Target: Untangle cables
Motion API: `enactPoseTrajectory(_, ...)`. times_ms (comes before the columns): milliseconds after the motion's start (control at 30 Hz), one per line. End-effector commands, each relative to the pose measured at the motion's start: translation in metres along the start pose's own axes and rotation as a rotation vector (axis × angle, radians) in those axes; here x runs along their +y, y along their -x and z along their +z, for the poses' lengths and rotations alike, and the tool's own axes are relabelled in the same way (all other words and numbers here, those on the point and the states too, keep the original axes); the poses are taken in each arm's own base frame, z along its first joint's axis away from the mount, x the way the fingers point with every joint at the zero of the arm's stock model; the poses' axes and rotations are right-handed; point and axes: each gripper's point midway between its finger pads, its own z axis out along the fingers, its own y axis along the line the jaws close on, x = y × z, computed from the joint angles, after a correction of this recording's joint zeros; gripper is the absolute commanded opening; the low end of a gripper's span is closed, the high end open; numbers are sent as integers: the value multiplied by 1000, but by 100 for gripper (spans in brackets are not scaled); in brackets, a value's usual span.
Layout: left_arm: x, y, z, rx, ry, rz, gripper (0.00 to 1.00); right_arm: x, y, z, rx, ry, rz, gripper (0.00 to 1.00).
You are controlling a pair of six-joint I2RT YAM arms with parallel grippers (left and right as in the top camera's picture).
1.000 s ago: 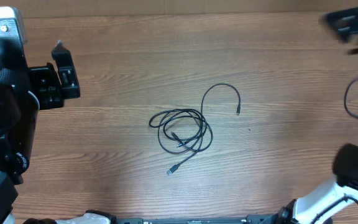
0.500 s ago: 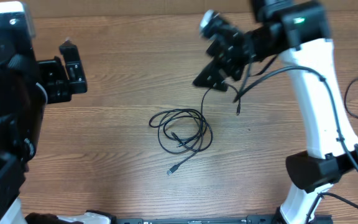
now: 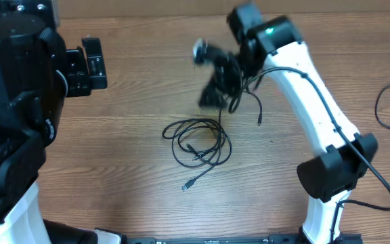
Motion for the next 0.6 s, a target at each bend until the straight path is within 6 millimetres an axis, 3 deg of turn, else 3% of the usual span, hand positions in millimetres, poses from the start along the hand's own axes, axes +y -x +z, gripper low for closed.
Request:
enactPoseTrajectory(0,-2,-2,7,19,3,-5,100,2,83,-106,-291,-264,-97,100)
enactPoseTrajectory(133,-2,-2,8,21,3,-4,100,6,153,-210,-623,-517,-168,100)
enactPoseTrajectory(233,-2,-1,7,16,3,-6,100,20,166,-251,-741,-560,-154,100)
enactPoseTrajectory(467,-3,5,7,-7,0,-11,100,19,119,-241,-645,-539,-34,100)
enactPoseTrajectory(567,-3,5,7,-5,0,-10,100,19,90,-241,-651,-579,-8,100)
